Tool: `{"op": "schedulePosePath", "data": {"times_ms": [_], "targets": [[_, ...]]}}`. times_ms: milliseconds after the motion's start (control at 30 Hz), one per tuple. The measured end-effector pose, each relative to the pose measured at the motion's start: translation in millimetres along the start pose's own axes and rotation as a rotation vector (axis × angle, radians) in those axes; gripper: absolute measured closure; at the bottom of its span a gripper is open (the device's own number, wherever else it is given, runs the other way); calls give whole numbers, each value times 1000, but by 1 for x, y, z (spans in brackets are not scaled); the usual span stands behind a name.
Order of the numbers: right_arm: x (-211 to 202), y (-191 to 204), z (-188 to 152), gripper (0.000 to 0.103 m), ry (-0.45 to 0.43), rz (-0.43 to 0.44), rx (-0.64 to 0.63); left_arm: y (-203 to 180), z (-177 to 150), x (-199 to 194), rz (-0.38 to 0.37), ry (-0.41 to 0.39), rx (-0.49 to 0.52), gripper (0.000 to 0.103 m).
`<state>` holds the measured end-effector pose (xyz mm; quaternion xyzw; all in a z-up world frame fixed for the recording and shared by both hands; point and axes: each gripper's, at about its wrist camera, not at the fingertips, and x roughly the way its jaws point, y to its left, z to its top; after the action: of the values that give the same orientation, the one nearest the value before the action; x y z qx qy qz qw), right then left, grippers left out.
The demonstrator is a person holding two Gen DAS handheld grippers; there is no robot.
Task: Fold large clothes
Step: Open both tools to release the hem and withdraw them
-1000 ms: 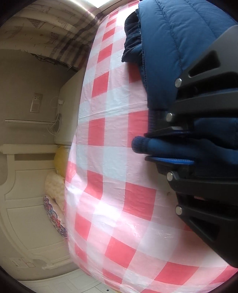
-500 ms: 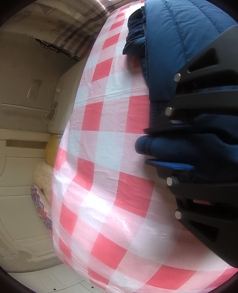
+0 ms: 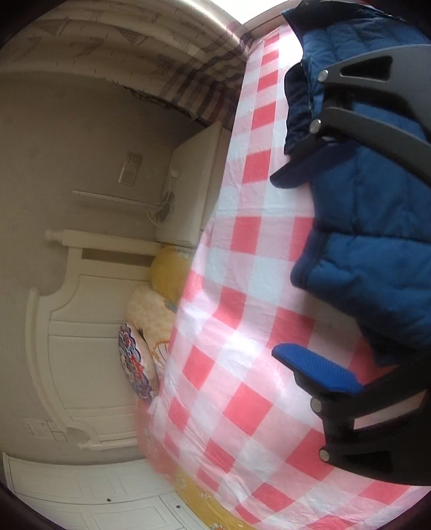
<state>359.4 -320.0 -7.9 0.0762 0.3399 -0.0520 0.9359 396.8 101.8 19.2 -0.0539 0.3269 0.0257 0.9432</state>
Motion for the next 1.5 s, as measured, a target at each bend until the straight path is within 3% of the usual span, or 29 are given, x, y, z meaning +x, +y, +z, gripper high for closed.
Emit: {"op": "schedulePosePath", "data": {"times_ms": [67,133,167,233,300,367,433,533,667,700,767,800,933,1000,1067,1200,1367,1500], "targets": [[5,44,-1,58,36,6,-138,-42,-2,2,-40,50,89,2],[7,82,-6,58,23,12,-264,-82,-12,14,-50,100,172,2],[10,98,-10,58,27,26,-320,-96,-20,20,-28,102,203,2],[12,120,-18,58,5,-51,-430,-115,-32,36,37,121,242,2],[14,117,-15,57,-16,-148,-455,-113,-42,48,40,150,235,2],[13,85,-1,55,-22,-179,-328,-102,-43,51,34,163,188,2],[9,61,9,55,-11,-27,-240,-93,-37,41,14,114,150,2],[19,80,-4,55,66,131,-318,-102,-30,33,15,69,194,2],[42,124,-31,51,129,65,-537,-120,-41,63,34,189,305,2],[47,121,-29,47,139,55,-529,-120,-44,73,41,229,328,1],[52,98,-20,23,124,-36,-482,-106,-42,77,9,229,321,1],[53,79,-14,20,114,-72,-424,-95,-39,76,24,212,315,1],[59,-7,-12,17,135,-131,-168,-50,-37,78,25,211,272,1],[68,-40,-21,18,186,-19,-8,-31,-36,82,-53,244,175,1],[73,-57,-26,18,203,50,89,-23,-36,87,-82,265,119,1],[79,-59,-27,17,212,68,98,-26,-38,94,-72,277,112,1],[82,-55,-26,19,205,54,96,-19,-37,99,-116,291,64,1],[71,-63,-25,20,154,15,137,-19,-37,98,-123,286,57,1]]}}
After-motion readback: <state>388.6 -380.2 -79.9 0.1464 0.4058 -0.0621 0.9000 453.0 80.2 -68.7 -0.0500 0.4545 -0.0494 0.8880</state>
